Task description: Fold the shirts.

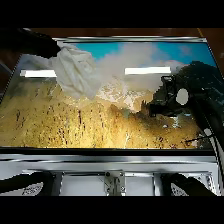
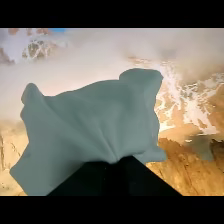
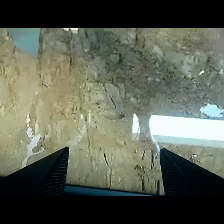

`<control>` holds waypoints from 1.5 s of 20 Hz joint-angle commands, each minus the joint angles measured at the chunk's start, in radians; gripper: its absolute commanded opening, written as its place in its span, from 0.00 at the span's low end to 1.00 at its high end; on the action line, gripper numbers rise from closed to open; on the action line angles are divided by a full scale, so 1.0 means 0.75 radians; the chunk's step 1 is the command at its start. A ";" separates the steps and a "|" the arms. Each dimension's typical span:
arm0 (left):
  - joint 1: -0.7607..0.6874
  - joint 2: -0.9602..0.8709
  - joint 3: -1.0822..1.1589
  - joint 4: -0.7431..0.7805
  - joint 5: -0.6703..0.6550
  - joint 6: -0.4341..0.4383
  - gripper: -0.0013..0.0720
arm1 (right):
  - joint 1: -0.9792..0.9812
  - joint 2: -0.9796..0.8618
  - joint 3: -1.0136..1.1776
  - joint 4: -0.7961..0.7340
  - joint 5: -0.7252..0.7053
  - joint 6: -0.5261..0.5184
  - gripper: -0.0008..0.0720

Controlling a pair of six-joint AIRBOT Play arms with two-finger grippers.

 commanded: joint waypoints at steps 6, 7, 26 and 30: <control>-0.444 0.060 -0.439 0.002 0.165 -0.182 0.07 | 0.001 0.075 -0.001 -0.032 0.223 -0.032 0.95; -0.483 0.040 -0.525 0.002 0.225 -0.217 0.07 | 0.001 0.075 -0.001 -0.032 0.239 -0.032 0.95; 0.489 0.101 -1.271 -0.605 0.011 0.033 0.85 | 0.001 0.034 -0.011 0.075 0.062 -0.031 0.95; 0.436 0.001 -1.466 -0.777 0.231 0.123 0.85 | 0.001 -0.045 -0.011 0.123 0.063 -0.031 0.95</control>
